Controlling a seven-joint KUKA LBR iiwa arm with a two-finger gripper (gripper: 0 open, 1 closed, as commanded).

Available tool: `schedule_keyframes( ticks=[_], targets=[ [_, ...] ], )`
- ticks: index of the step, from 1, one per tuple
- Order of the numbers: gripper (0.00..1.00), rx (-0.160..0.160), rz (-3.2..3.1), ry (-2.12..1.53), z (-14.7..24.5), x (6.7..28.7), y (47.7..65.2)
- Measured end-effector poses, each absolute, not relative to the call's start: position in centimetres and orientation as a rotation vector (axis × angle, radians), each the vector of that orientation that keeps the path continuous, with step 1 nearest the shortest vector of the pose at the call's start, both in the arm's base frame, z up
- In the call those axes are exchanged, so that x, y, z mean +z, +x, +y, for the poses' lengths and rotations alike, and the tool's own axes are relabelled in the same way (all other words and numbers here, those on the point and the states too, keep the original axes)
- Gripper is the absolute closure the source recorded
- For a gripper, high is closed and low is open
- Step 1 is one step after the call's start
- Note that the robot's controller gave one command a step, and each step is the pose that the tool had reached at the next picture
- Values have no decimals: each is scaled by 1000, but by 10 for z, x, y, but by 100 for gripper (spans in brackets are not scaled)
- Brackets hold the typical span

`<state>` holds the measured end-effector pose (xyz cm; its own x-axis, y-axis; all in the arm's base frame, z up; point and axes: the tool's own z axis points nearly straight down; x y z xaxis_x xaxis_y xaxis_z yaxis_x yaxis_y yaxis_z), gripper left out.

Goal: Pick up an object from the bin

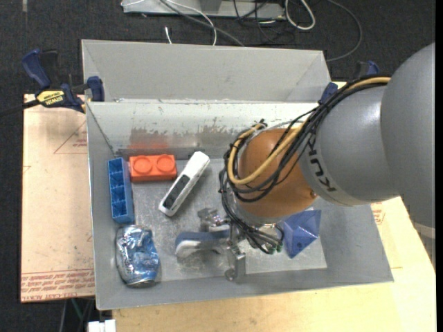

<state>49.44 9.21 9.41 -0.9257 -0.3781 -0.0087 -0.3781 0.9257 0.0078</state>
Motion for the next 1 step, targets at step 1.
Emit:
schedule_keyframes(
  ticks=[1],
  targets=[
    [100,26,2923,-1119,120,99,511]
  ],
)
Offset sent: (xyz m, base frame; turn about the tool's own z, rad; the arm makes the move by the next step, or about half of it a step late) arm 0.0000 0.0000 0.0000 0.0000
